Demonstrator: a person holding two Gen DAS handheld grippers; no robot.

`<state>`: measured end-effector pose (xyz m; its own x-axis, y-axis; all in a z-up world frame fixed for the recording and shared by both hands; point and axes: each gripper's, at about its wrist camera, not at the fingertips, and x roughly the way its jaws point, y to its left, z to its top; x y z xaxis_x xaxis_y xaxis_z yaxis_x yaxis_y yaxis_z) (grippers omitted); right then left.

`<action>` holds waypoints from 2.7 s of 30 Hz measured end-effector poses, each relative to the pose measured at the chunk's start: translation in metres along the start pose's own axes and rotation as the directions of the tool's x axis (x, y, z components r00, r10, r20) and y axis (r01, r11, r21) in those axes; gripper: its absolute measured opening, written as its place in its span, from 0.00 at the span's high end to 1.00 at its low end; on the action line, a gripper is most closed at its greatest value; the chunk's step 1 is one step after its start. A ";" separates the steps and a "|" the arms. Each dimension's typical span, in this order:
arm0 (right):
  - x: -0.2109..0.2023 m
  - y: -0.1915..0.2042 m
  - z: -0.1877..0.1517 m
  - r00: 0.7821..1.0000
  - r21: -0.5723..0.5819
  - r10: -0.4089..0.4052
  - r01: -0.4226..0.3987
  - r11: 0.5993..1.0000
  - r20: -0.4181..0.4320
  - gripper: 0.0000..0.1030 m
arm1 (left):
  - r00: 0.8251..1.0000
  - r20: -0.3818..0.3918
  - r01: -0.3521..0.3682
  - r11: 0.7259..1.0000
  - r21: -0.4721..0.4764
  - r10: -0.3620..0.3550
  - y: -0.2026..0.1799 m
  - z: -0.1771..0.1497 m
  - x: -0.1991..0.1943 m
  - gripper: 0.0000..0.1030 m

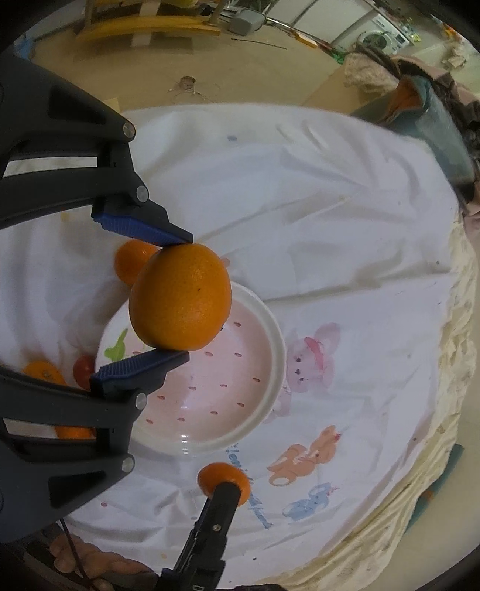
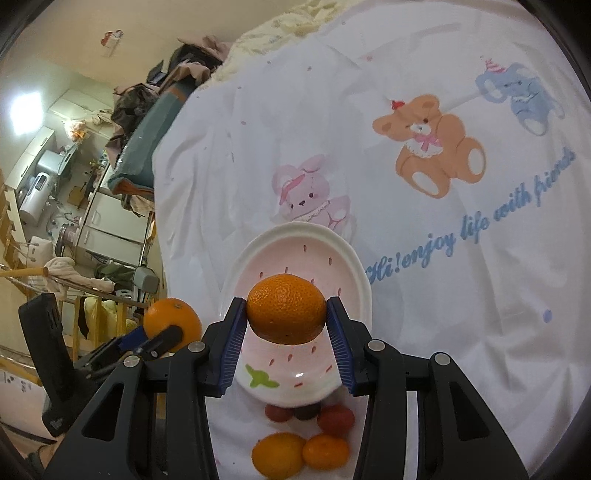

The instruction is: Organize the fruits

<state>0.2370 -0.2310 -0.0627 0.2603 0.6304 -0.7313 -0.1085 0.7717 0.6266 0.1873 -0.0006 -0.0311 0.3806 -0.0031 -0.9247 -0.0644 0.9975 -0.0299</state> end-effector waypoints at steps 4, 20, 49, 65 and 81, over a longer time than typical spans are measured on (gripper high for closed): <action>0.025 -0.003 0.010 0.999 0.004 -0.014 0.014 1.000 -0.042 0.55 | 0.999 -0.033 0.005 1.000 0.013 -0.004 -0.006 0.004 0.021 0.51; 0.100 -0.016 0.034 0.985 0.039 -0.043 0.050 0.998 -0.165 0.53 | 0.995 -0.092 0.049 0.999 0.017 -0.047 -0.012 0.017 0.066 0.51; -0.018 -0.038 0.000 1.000 0.162 -0.027 0.029 0.986 -0.013 0.28 | 0.996 -0.038 0.077 0.997 0.006 -0.077 -0.025 0.036 0.077 0.20; -0.046 -0.023 -0.039 0.999 0.116 -0.035 0.033 0.993 0.019 0.28 | 0.998 0.029 0.058 0.998 -0.017 -0.057 -0.014 0.014 0.039 0.16; -0.050 -0.015 -0.081 0.998 0.093 -0.069 0.070 0.993 -0.012 0.28 | 0.998 0.028 0.061 0.989 -0.134 -0.057 0.033 -0.060 -0.035 0.16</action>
<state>0.1475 -0.2672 -0.0577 0.2557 0.5763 -0.7762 0.0001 0.8029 0.5961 0.1165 0.0280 -0.0227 0.4091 -0.0583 -0.9106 -0.1643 0.9769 -0.1364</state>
